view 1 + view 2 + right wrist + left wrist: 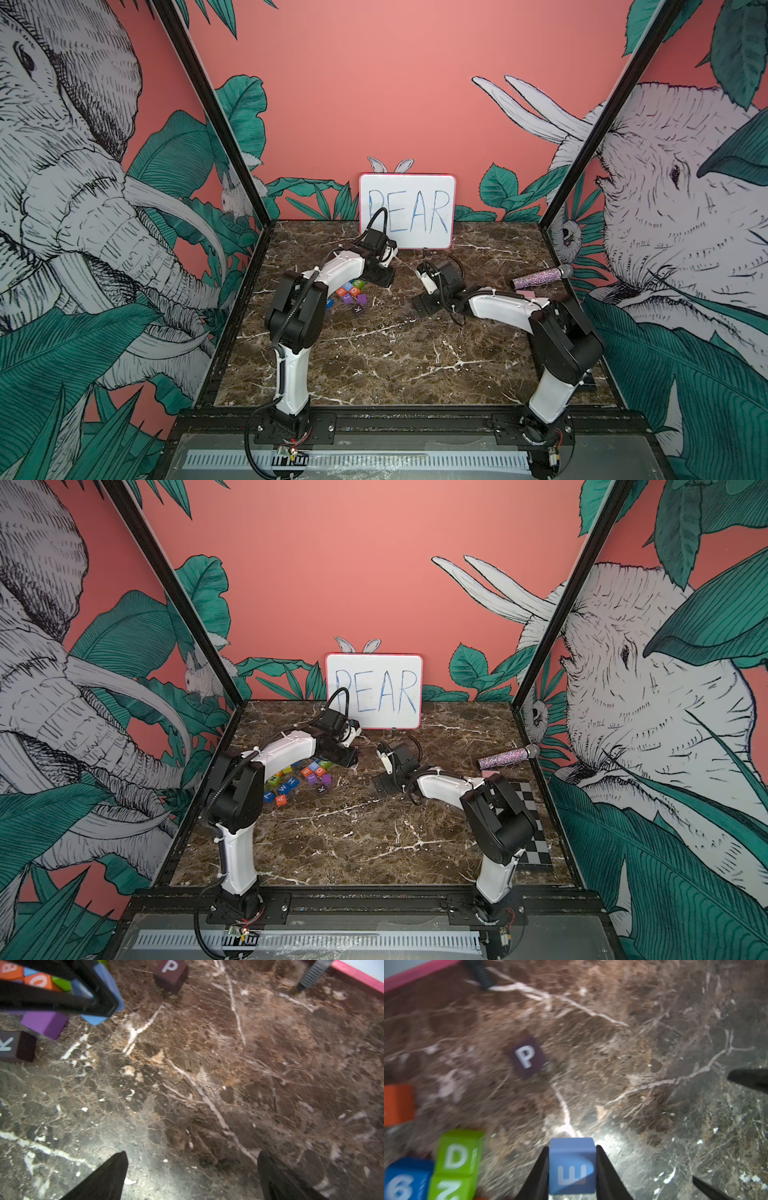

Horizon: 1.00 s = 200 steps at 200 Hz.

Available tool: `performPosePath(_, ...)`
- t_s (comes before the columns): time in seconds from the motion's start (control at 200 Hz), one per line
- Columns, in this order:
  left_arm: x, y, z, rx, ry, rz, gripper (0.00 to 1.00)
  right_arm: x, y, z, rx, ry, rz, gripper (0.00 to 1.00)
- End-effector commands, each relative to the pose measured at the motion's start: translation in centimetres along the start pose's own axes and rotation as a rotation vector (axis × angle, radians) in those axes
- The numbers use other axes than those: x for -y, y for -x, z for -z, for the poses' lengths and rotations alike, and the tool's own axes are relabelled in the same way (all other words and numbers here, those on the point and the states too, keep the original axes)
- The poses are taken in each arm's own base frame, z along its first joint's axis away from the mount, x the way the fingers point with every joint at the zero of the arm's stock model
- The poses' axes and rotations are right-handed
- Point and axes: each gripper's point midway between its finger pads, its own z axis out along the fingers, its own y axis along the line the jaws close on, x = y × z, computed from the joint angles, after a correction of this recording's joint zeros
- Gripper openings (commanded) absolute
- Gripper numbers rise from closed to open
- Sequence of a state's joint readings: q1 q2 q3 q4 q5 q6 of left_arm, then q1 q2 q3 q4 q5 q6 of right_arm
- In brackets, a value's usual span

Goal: Spell the uppercase word “pear” with letter blocks
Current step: Place the letter block at the center of the board.

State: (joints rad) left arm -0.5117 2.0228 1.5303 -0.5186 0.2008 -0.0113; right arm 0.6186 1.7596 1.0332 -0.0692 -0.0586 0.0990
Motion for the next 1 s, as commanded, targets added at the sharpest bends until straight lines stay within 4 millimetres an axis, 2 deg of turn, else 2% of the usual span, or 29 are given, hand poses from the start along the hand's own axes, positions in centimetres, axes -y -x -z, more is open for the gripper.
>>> performPosePath(0.0,2.0,1.3,-0.1,0.005,-0.007,-0.093,0.31,0.5,0.3,1.0,0.022,0.006,-0.059,0.99)
performPosePath(0.245,3.7,1.0,-2.8,-0.048,-0.012,-0.174,0.33,0.7,-0.4,1.2,0.014,0.045,-0.106,0.99)
performPosePath(0.425,3.8,-0.1,-3.9,-0.088,-0.007,-0.204,0.37,0.6,-0.6,1.3,0.008,0.064,-0.107,0.99)
performPosePath(0.555,3.9,-0.8,-4.3,-0.107,-0.011,-0.207,0.4,-0.1,-0.4,1.3,0.014,0.108,-0.107,0.99)
performPosePath(0.805,4.1,-0.3,-3.4,-0.076,-0.013,-0.187,0.51,-1.2,0.4,1.4,0.004,0.17,-0.074,0.91)
performPosePath(0.995,3.2,0.9,-0.7,0.04,-0.023,-0.013,0.6,-1.5,1.8,1.1,-0.007,0.189,-0.037,0.83)
